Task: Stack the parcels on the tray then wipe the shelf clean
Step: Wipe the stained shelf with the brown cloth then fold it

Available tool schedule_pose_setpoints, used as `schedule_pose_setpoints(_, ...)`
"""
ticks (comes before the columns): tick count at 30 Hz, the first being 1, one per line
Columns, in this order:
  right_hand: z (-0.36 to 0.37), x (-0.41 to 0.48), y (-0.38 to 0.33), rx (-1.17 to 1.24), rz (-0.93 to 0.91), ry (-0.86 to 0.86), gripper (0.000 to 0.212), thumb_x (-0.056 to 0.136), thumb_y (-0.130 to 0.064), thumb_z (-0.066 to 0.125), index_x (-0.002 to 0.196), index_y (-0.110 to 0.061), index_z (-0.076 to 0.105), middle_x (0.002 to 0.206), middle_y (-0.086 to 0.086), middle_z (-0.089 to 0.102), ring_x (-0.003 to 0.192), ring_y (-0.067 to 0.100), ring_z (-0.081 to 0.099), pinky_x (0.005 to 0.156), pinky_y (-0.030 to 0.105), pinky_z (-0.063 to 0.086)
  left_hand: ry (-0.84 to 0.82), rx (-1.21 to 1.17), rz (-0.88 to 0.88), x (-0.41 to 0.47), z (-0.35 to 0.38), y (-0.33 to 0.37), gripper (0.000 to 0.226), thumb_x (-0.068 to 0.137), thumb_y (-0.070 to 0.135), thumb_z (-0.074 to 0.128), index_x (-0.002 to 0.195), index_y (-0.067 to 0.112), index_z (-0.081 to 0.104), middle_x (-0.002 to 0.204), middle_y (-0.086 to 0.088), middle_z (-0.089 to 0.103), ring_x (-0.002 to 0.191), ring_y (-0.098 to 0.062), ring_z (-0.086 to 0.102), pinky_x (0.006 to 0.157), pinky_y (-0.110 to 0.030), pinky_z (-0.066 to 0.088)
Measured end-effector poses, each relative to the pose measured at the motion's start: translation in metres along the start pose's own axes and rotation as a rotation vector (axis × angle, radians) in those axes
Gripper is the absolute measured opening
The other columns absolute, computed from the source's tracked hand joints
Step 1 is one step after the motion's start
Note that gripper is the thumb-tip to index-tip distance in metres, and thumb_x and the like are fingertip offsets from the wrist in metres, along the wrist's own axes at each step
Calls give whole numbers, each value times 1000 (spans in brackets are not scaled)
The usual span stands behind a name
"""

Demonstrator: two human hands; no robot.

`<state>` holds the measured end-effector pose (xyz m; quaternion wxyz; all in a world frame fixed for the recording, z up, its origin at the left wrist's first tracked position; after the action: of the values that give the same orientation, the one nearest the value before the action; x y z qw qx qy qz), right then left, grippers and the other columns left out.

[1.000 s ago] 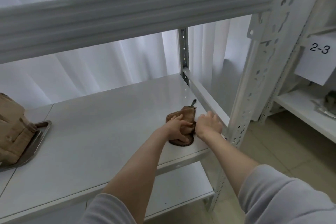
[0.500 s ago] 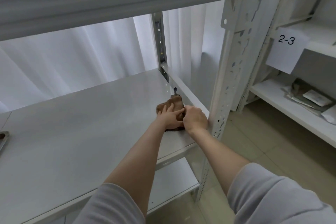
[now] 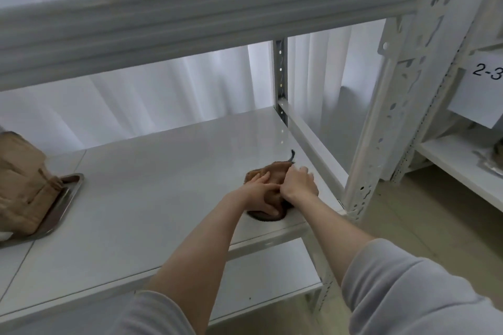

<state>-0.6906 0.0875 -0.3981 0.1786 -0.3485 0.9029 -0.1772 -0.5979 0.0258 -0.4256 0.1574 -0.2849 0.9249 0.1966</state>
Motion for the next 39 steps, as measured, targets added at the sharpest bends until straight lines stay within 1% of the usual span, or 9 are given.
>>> schedule_pose_setpoints(5, 26, -11, -20, -186, -89, -155, 61, 90, -46, 56, 142, -19, 37, 153, 12, 21, 142, 36, 17, 112, 47, 27, 64, -102, -332, -53, -4, -91, 95, 74, 54, 71, 149, 41, 14, 160, -5, -12, 147, -30, -12, 119, -49, 4)
schedule_pose_setpoints(7, 32, -16, -23, -217, -104, -184, 66, 91, -50, 54, 145, -19, 33, 155, 13, 18, 143, 37, 15, 113, 48, 24, 90, -116, -476, -75, -2, -119, 98, 74, 62, 66, 150, 39, 10, 159, -9, -14, 147, -34, -11, 119, -49, 4)
schedule_pose_setpoints(10, 33, -20, -27, -210, -134, -158, 59, 97, -46, 44, 146, -17, 32, 157, 13, 17, 144, 37, 13, 114, 49, 22, 135, -110, -594, -92, 2, -126, 99, 75, 69, 58, 151, 37, 4, 158, -14, -16, 145, -38, -11, 119, -50, 5)
schedule_pose_setpoints(12, 35, -22, -33, -210, -160, -149, 52, 100, -39, 40, 146, -16, 34, 157, 12, 18, 144, 36, 13, 114, 49, 22, 133, -90, -578, -88, 7, -109, 97, 77, 71, 53, 151, 37, 1, 158, -14, -17, 145, -39, -12, 119, -50, 3)
schedule_pose_setpoints(16, 46, -33, -61, -241, -226, -144, 44, 98, -26, 39, 141, -18, 40, 154, 12, 22, 143, 36, 16, 113, 48, 24, 91, -61, -396, -76, 14, -72, 87, 82, 62, 56, 150, 41, 5, 159, -11, -15, 146, -37, -13, 118, -49, -1)
schedule_pose_setpoints(20, 67, -49, -102, -253, -292, -151, 43, 97, -21, 36, 140, -20, 41, 155, 11, 21, 144, 35, 13, 114, 48, 22, 103, -103, -355, -89, 16, -83, 83, 83, 58, 59, 149, 41, 12, 160, -7, -10, 147, -32, -10, 120, -47, 1)
schedule_pose_setpoints(27, 109, -78, -166, -266, -378, -212, 46, 99, -27, 41, 144, -21, 35, 158, 11, 14, 147, 35, 7, 115, 47, 20, 163, -144, -544, -150, 18, -171, 85, 81, 67, 53, 149, 44, 8, 160, -10, -12, 147, -36, -10, 119, -47, 4)
schedule_pose_setpoints(31, 139, -98, -208, -259, -436, -257, 46, 99, -30, 42, 143, -19, 35, 158, 13, 14, 147, 36, 7, 115, 47, 20, 185, -149, -657, -194, 19, -233, 87, 80, 69, 53, 149, 43, 7, 160, -10, -12, 147, -36, -8, 119, -47, 6)
schedule_pose_setpoints(39, 191, -135, -276, -311, -513, -287, 44, 100, -33, 41, 141, -17, 39, 156, 14, 20, 145, 36, 13, 114, 48, 23, 169, -215, -786, -270, 25, -326, 94, 78, 66, 58, 150, 40, 5, 159, -13, -13, 146, -38, -8, 120, -49, 6)
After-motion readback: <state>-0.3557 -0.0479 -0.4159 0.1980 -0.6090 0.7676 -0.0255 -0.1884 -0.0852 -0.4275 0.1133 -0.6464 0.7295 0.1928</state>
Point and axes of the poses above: each hand's wrist, its own x-axis towards the middle knuckle, its own z-axis out of the palm, y = z × x, the point moved 8 cm from there along x, towards the middle knuckle
